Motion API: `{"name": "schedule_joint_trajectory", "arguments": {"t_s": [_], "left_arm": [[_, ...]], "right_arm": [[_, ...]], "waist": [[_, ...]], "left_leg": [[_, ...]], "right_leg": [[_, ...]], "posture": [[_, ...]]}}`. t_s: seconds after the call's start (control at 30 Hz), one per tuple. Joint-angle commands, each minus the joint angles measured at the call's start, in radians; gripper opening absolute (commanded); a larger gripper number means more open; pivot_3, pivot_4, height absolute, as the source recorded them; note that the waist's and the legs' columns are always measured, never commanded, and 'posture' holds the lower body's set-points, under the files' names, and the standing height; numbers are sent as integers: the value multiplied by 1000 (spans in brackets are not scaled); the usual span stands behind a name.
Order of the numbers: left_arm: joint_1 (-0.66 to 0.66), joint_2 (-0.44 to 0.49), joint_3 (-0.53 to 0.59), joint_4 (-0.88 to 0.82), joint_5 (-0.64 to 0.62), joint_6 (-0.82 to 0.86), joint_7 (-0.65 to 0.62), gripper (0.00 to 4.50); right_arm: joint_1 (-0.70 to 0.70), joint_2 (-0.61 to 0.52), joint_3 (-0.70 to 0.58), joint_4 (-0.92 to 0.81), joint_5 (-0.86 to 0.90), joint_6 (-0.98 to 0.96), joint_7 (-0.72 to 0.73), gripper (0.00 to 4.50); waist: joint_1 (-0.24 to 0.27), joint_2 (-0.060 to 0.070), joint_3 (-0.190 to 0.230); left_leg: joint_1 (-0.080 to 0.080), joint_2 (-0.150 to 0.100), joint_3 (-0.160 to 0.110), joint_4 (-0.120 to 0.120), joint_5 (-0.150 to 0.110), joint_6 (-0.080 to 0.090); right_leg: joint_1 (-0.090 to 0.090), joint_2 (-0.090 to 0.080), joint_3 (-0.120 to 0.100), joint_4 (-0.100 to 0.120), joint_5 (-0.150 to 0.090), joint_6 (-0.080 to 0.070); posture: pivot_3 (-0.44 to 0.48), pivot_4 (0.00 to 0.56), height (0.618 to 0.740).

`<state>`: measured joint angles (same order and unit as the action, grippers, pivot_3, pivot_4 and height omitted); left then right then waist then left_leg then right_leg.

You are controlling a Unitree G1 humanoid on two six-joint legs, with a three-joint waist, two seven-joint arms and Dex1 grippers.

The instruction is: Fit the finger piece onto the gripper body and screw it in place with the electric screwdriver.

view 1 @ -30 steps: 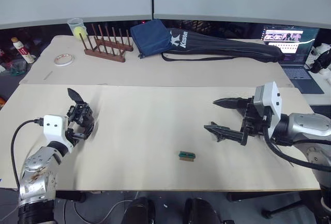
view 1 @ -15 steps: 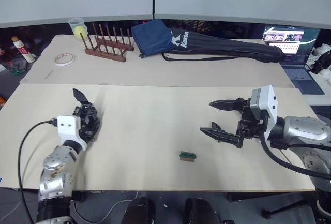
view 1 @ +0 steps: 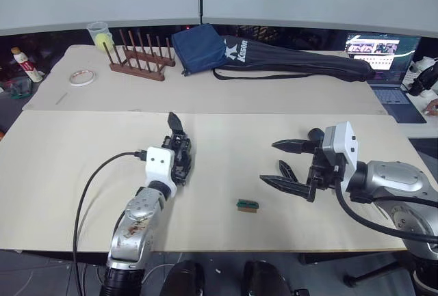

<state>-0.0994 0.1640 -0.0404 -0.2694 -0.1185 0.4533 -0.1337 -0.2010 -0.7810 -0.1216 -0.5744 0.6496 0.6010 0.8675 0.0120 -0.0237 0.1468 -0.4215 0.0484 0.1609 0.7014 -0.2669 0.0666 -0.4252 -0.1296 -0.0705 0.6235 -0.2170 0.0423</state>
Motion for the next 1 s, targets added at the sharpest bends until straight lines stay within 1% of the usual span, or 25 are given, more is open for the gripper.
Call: {"name": "schedule_joint_trajectory", "arguments": {"t_s": [0.03,0.1,0.17,0.23,0.27,0.3,0.33,0.4,0.53,0.63,0.7,0.77,0.83,0.93,1.0], "left_arm": [[-30,-11,-9,1,27,-68,8,2313],[-19,-13,-3,6,17,-64,-3,2313],[1,7,11,-9,-9,-61,-43,2313],[18,33,34,-19,-42,-55,-90,3376],[26,53,43,-20,-61,-51,-124,3822],[34,78,55,-16,-82,-45,-163,4243],[38,105,69,-7,-104,-34,-200,4453],[36,160,109,17,-154,-28,-278,4453],[7,308,176,110,-245,-76,-501,4453],[-29,421,166,203,-262,-145,-696,4453],[-72,477,144,278,-249,-188,-797,4453],[-125,504,109,349,-225,-227,-869,4453],[-176,509,64,432,-180,-301,-917,4453],[-251,482,33,576,-138,-418,-953,4453],[-293,464,38,644,-150,-440,-978,4453]], "right_arm": [[3,3,1,-28,-9,-30,-3,4500],[5,2,9,-31,-23,-40,-5,4500],[6,4,12,-36,-24,-41,-7,4500],[6,7,14,-39,-23,-40,-11,4500],[5,10,15,-41,-23,-40,-13,4500],[5,14,14,-42,-22,-39,-16,4500],[6,18,12,-44,-20,-38,-19,4500],[6,24,8,-46,-17,-35,-22,4500],[15,24,5,-45,-13,-39,-16,4500],[17,24,11,-33,-22,-50,-5,4500],[15,24,13,-26,-25,-54,1,4500],[14,24,15,-20,-26,-58,5,4500],[17,25,17,-19,-29,-62,8,4500],[23,26,21,-22,-33,-63,10,4500],[31,24,16,-28,-28,-59,9,4500]], "waist": [[0,0,0],[0,0,0],[0,0,0],[-1,0,0],[-2,0,0],[-1,0,0],[-1,0,0],[-1,0,0],[-1,0,0],[0,0,0],[1,1,0],[3,1,0],[3,1,0],[0,1,0],[-1,1,0]], "left_leg": [[0,0,0,0,0,0],[0,0,0,0,0,1],[0,0,0,0,0,1],[0,0,0,0,0,0],[0,0,0,0,0,0],[0,1,0,0,0,0],[0,1,0,0,0,0],[1,1,0,0,0,0],[0,1,0,0,1,-1],[0,1,0,0,1,-2],[0,1,0,0,2,-3],[0,1,0,0,1,-3],[0,1,0,0,1,-3],[0,0,1,0,2,-4],[0,0,1,0,4,-7]], "right_leg": [[0,0,0,0,0,0],[0,0,0,0,0,0],[0,0,0,0,0,0],[0,0,0,0,0,0],[0,0,0,0,0,0],[0,0,0,0,0,0],[0,0,0,0,0,0],[0,0,0,1,-1,-1],[-1,0,-1,2,-1,-2],[-2,0,-1,2,-1,-2],[-2,0,-1,1,-1,-2],[-2,0,-1,1,-1,-2],[-1,0,-1,1,-1,-2],[-1,0,-1,0,-1,-2],[-1,0,-1,1,-1,-2]], "posture": [[0,150,740],[0,150,740],[0,150,740],[0,150,740],[0,150,740],[0,150,740],[0,150,740],[0,150,740],[0,150,740],[0,150,740],[0,150,740],[0,150,740],[0,150,740],[0,150,740],[0,150,740]]}}
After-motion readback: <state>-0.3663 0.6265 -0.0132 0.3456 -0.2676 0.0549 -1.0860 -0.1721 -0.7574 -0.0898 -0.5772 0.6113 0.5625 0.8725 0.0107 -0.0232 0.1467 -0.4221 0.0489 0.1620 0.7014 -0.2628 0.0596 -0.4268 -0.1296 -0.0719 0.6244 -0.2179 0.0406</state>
